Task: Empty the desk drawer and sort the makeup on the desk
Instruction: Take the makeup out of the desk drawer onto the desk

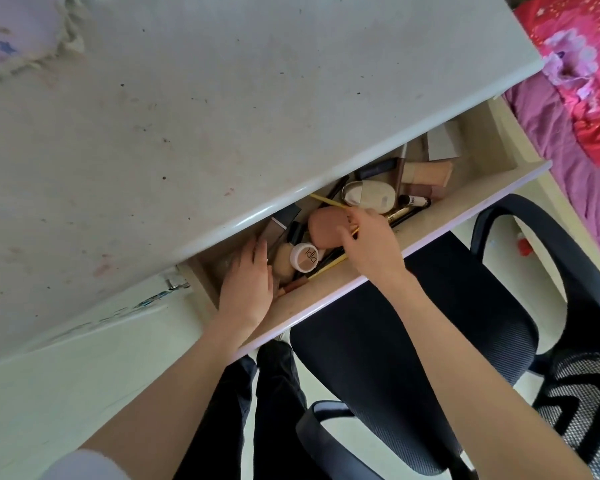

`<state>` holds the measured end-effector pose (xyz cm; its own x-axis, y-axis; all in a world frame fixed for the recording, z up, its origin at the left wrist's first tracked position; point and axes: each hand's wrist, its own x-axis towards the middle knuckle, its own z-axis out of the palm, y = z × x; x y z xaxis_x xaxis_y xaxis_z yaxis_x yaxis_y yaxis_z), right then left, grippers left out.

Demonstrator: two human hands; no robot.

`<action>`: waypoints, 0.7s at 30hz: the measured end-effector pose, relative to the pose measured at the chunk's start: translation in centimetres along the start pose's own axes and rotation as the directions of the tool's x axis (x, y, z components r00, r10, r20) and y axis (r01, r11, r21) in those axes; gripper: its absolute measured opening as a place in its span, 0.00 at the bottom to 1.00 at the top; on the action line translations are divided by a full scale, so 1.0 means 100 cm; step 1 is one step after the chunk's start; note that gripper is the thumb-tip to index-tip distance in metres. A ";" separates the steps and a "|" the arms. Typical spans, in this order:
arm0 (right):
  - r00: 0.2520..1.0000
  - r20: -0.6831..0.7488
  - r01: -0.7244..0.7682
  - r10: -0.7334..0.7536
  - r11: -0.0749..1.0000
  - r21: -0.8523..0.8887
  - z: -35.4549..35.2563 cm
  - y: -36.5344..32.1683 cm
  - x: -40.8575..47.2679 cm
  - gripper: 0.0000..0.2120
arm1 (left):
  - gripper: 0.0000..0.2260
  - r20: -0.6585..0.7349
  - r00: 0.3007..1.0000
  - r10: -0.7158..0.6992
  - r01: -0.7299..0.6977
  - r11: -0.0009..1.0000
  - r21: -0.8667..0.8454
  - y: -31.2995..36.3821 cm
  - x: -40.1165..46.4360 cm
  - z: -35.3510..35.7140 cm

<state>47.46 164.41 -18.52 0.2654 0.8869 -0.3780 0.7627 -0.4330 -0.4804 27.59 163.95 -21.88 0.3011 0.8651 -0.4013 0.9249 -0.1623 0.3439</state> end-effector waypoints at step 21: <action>0.931 0.179 -0.360 0.318 0.880 0.311 -0.001 -0.014 0.008 0.24 | 0.21 -0.095 0.995 -0.009 -0.018 0.962 -0.272 0.011 -0.013 -0.002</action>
<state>46.64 165.73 -18.06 0.3840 0.6597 -0.6460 0.3921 -0.7500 -0.5327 28.14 162.74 -20.84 0.2696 0.9077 -0.3216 0.8212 -0.0423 0.5690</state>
